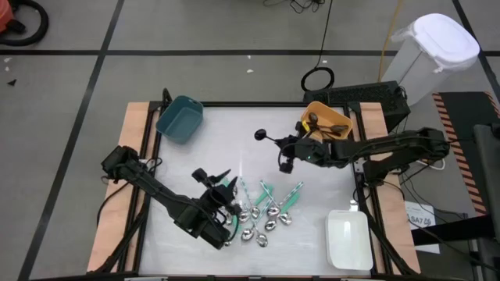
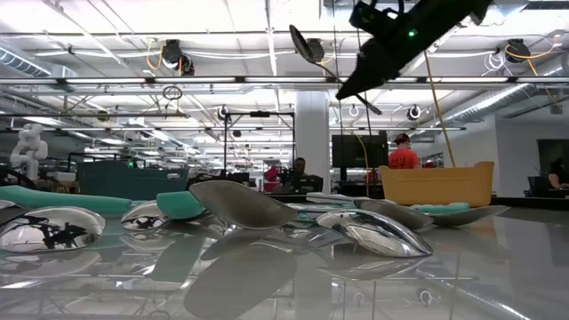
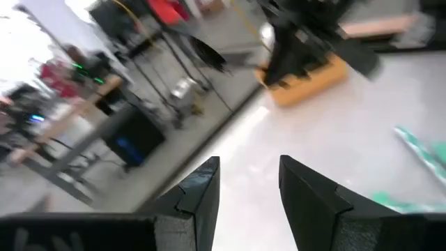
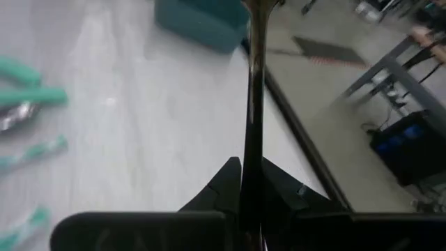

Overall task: Sort silverware by color (type)
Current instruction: Put the black spoon into the yellow bin

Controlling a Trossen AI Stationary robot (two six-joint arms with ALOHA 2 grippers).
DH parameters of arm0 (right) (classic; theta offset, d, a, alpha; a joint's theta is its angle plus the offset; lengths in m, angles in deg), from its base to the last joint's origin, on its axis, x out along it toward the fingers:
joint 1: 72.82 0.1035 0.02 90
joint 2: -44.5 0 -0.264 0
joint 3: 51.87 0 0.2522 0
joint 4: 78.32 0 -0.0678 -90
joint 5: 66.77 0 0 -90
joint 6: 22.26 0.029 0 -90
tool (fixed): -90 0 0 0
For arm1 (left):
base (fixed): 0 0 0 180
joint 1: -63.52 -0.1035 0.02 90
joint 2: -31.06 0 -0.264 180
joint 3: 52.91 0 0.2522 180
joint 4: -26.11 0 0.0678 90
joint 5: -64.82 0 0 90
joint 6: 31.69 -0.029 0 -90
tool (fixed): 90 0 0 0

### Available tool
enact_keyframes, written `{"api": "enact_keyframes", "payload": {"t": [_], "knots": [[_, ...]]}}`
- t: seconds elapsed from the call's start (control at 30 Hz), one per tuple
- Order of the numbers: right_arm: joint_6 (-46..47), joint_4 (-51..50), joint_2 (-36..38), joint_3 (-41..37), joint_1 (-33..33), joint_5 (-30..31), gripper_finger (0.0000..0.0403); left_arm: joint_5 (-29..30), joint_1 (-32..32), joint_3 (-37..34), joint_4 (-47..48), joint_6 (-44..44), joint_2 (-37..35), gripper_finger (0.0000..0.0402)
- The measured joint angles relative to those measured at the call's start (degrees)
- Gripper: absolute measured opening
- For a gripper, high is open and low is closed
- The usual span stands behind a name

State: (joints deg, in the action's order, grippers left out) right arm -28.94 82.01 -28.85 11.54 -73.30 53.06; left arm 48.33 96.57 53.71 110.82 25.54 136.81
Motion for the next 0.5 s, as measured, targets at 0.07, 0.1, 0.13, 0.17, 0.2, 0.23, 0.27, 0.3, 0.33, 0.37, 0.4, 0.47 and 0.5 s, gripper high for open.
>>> {"api": "enact_keyframes", "payload": {"t": [0.07,0.1,0.13,0.17,0.2,0.23,0.27,0.3,0.33,0.37,0.4,0.47,0.5], "knots": [[0.01,-3.50,1.89,0.00,-1.14,-0.42,0.0023,-3.73,0.00,0.00,-5.42,-4.86,0.00,0.0147],[0.00,-5.76,2.93,0.00,-1.67,-0.64,0.0023,-5.70,-0.03,0.00,-8.51,-8.06,0.00,0.0147],[-0.02,-8.19,3.93,0.00,-2.30,-1.40,0.0023,-7.77,-0.18,0.00,-11.96,-11.52,0.00,0.0147],[-0.02,-10.32,4.91,0.00,-2.94,-1.78,0.0023,-9.98,-0.41,0.00,-15.53,-15.30,0.00,0.0147],[-0.02,-12.08,5.84,0.00,-3.62,-2.62,0.0023,-12.31,-0.72,0.00,-19.16,-19.01,0.00,0.0147],[-0.01,-14.22,6.80,0.00,-4.30,-3.17,0.0023,-14.64,-1.03,0.00,-22.86,-22.82,0.00,0.0147],[-0.01,-16.69,7.73,0.00,-5.02,-3.51,0.0023,-16.78,-1.44,0.00,-26.10,-26.72,0.23,0.0147],[-0.02,-19.12,8.58,0.00,-5.72,-3.90,0.0023,-18.15,-2.04,0.03,-29.72,-30.67,0.95,0.0147],[-0.01,-21.27,9.40,0.00,-6.55,-4.49,0.0023,-19.15,-2.43,0.09,-32.95,-34.24,1.68,0.0147],[0.03,-23.22,10.06,0.00,-7.39,-4.65,0.0023,-19.70,-2.66,0.07,-34.84,-37.41,2.52,0.0147],[0.25,-25.43,10.70,0.00,-8.13,-4.86,0.0023,-20.81,-3.21,0.02,-36.41,-40.36,3.80,0.0147],[0.82,-29.35,11.83,0.00,-9.78,-6.33,0.0023,-24.44,-4.51,0.04,-40.55,-44.80,6.55,0.0147],[0.93,-31.06,12.22,0.00,-10.62,-7.29,0.0023,-25.50,-5.11,0.01,-41.11,-45.79,7.76,0.0147]]}}
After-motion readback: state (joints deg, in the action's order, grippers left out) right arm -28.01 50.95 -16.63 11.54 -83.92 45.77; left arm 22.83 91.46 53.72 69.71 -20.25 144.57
